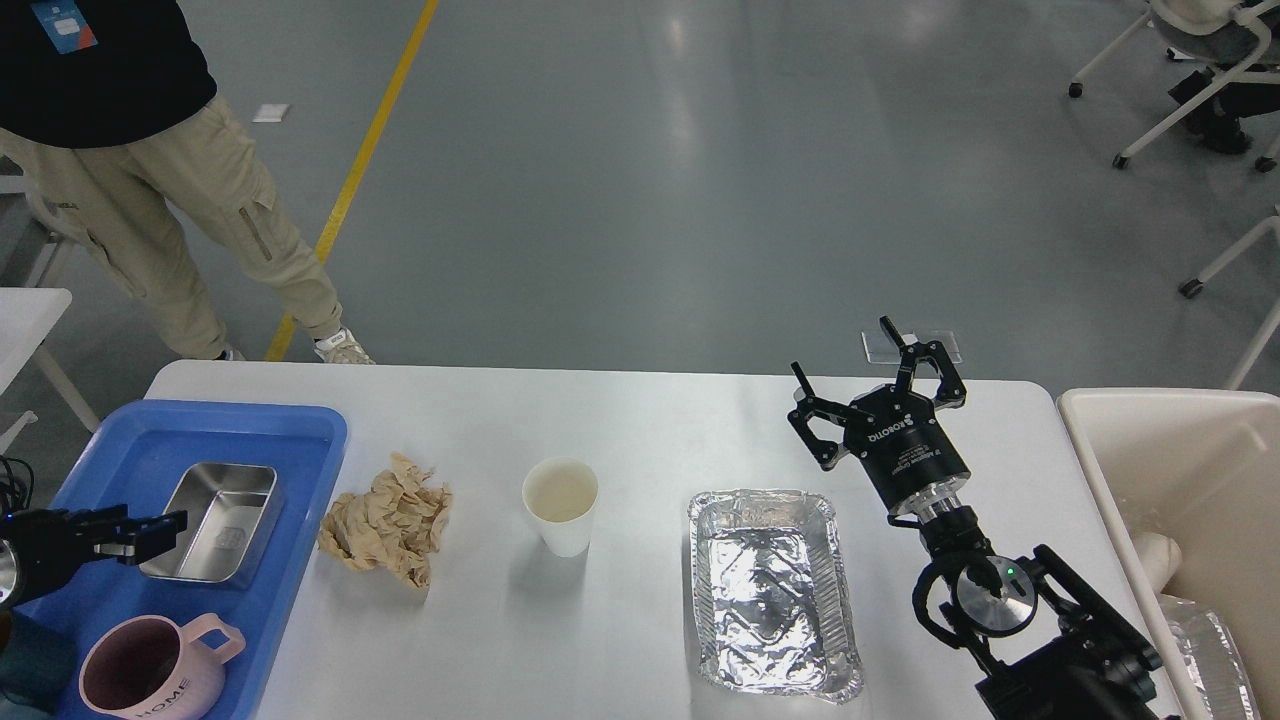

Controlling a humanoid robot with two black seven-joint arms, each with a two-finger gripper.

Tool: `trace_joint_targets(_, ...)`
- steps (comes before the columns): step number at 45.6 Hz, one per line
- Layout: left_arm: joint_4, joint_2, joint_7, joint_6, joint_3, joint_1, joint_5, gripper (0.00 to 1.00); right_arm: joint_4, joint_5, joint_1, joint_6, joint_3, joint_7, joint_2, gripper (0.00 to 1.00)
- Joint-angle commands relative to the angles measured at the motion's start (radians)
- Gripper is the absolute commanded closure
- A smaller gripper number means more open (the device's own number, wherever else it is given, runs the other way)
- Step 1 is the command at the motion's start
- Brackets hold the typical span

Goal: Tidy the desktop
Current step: 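Open the left gripper and withdraw it from the steel tray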

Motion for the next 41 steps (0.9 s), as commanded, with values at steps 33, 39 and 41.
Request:
trace_joint_targets(33,-0.203,-0.020,0.098,0.002,-0.577,0.091,-0.632,0.10,-0.008,0.000,0.000,-0.001,-0.020,-0.002,0.000,0.00)
trace_joint_targets(39,-0.205,-0.047,0.103,-0.002,-0.580,0.091,-0.718,0.09,-0.009,-0.002,0.000,-0.008,-0.022,-0.002,-0.002,0.00)
trace_joint_targets(41,-0.205,-0.058,0.103,-0.005,-0.586,0.091,-0.744,0.08,-0.009,0.000,0.000,-0.009,-0.020,-0.002,-0.002,0.00)
